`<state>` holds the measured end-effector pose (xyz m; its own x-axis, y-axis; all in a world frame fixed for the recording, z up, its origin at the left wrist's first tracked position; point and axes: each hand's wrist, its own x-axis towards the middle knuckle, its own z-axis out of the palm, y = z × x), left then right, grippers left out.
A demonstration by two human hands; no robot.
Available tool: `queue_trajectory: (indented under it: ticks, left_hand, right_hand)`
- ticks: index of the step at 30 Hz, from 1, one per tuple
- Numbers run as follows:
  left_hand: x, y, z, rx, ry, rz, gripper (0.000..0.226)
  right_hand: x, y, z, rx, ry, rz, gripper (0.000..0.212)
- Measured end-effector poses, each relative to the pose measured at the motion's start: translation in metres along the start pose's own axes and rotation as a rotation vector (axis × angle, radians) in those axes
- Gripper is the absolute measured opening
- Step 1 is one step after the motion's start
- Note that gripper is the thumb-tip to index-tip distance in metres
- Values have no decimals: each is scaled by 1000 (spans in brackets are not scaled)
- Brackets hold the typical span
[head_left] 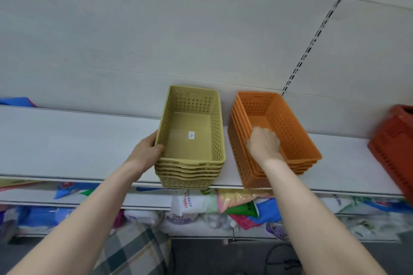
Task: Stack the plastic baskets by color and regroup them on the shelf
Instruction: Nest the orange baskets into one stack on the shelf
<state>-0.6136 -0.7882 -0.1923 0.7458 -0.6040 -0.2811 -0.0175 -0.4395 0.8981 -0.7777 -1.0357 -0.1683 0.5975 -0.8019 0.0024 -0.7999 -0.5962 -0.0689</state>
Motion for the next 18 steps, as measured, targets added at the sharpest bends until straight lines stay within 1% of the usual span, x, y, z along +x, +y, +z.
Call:
queue_trajectory:
  ticks: [4, 7, 9, 11, 13, 15, 17, 18]
  left_hand:
    - [3, 6, 6, 10, -42, 28, 48]
    - [5, 9, 11, 46, -50, 43, 50]
    - [5, 13, 13, 87, -22, 61, 55]
    - [4, 21, 15, 185, 18, 88, 62]
    - [4, 29, 16, 363, 71, 147, 66]
    - [6, 34, 18, 539, 125, 221, 63]
    - [8, 34, 21, 701, 161, 254, 63]
    - [8, 35, 25, 739, 165, 272, 59]
  right_hand:
    - [15, 2, -2, -9, -52, 26, 19]
    - [15, 4, 0, 30, -69, 14, 20]
    - [16, 9, 1, 93, -107, -9, 29]
    - [17, 15, -2, 156, -157, -34, 39]
    - [16, 21, -7, 194, -172, -74, 45]
    - [9, 29, -12, 193, -121, -134, 44]
    - [0, 40, -16, 130, -7, -212, 38]
    - [-4, 46, -18, 90, 46, -250, 36]
